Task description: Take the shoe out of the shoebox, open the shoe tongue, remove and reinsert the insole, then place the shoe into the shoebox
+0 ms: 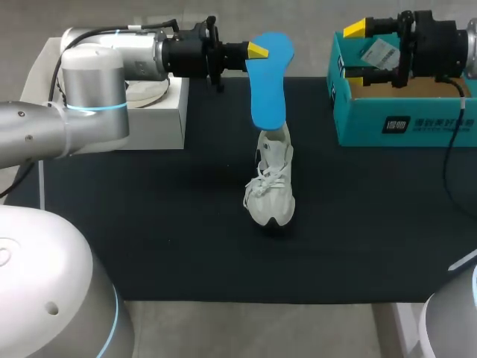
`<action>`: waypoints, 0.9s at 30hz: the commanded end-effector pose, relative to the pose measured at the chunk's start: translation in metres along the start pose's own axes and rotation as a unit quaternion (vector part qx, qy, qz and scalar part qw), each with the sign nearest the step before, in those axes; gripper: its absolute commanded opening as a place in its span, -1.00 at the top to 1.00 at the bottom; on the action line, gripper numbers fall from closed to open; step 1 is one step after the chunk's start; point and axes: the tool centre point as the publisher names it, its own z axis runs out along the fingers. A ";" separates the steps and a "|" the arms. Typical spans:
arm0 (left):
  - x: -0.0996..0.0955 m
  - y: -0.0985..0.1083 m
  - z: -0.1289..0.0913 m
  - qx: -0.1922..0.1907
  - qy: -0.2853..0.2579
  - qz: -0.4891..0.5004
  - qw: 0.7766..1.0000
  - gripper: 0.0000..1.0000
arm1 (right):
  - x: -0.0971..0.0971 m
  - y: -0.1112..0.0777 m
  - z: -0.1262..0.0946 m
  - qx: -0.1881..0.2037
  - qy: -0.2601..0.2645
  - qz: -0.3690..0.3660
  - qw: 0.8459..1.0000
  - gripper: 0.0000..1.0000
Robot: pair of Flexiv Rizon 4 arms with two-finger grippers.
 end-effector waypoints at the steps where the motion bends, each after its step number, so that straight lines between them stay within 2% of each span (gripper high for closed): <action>1: -0.001 0.000 0.002 -0.005 -0.041 0.195 0.980 1.00 | 0.000 0.000 0.002 -0.001 0.000 0.001 1.000 -1.00; 2: -0.003 0.002 0.003 -0.010 -0.060 0.240 0.969 1.00 | 0.000 0.000 0.002 -0.001 0.000 0.001 1.000 -1.00; 4: -0.003 0.004 0.003 -0.004 -0.062 0.301 0.951 1.00 | 0.000 0.000 0.002 -0.001 0.000 0.001 1.000 -1.00; 7: -0.001 0.006 0.002 0.014 -0.044 0.396 0.917 1.00 | 0.000 0.000 0.002 -0.001 0.000 0.001 1.000 -1.00; 8: 0.000 0.006 0.002 0.020 -0.044 0.437 0.898 1.00 | 0.000 0.000 0.002 -0.001 0.000 0.001 1.000 -1.00; 12: 0.007 0.009 0.000 0.027 -0.019 0.526 0.850 1.00 | 0.000 0.000 0.002 -0.001 0.000 0.001 1.000 -1.00; 16: 0.025 0.013 -0.001 0.047 -0.018 0.638 0.768 1.00 | 0.000 0.000 0.002 -0.001 0.000 0.001 1.000 -1.00; 17: 0.031 0.014 -0.001 0.039 -0.016 0.646 0.763 1.00 | 0.000 0.000 0.002 -0.001 0.000 0.001 1.000 -1.00; 18: 0.035 0.014 0.000 0.032 -0.021 0.624 0.780 1.00 | 0.000 0.000 0.002 -0.001 0.000 0.001 1.000 -1.00; 27: 0.035 0.014 0.000 0.032 -0.021 0.624 0.780 1.00 | 0.000 0.000 0.002 -0.001 0.000 0.001 1.000 -1.00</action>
